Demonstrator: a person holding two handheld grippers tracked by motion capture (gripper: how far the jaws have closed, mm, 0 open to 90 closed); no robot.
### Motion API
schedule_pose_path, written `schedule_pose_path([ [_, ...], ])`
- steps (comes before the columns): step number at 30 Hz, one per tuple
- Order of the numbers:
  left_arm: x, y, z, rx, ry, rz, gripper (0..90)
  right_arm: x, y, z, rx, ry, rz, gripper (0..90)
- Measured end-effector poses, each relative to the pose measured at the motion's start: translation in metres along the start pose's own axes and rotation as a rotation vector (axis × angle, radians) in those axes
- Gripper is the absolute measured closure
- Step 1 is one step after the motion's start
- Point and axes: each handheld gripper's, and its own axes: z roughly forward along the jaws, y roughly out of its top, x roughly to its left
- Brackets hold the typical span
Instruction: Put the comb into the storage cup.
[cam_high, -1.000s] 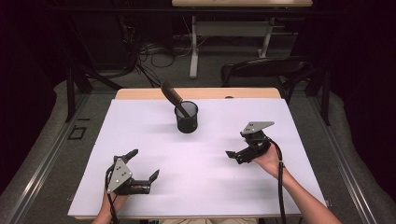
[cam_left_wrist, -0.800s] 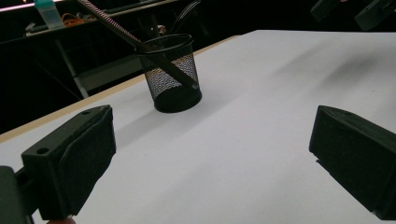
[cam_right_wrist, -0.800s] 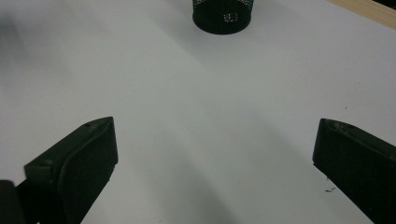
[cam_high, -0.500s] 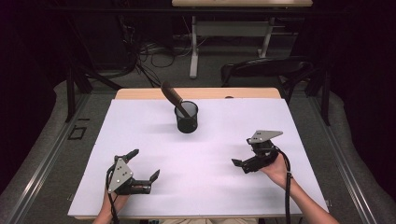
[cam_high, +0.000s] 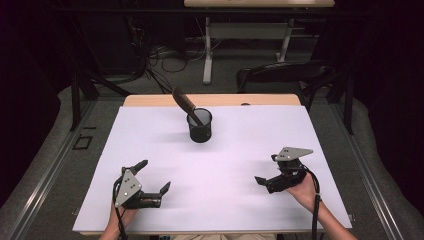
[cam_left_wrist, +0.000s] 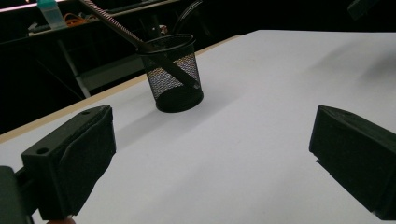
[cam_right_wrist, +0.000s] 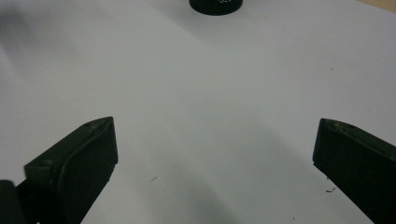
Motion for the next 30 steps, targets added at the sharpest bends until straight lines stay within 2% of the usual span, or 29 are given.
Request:
schedule_pose_path([
  [12, 0.0, -0.001, 0.001, 0.006, 0.002, 0.0, 0.6, 0.008, -0.014, -0.018, -0.043, -0.051, -0.008, 0.0],
  [21, -0.001, -0.001, 0.001, 0.011, -0.001, -0.004, 0.6, 0.014, -0.029, -0.023, -0.044, -0.077, 0.001, 0.0],
  [30, 0.0, -0.002, 0.0, 0.015, 0.006, -0.005, 0.6, 0.021, -0.038, -0.031, -0.088, -0.104, -0.001, 0.0],
])
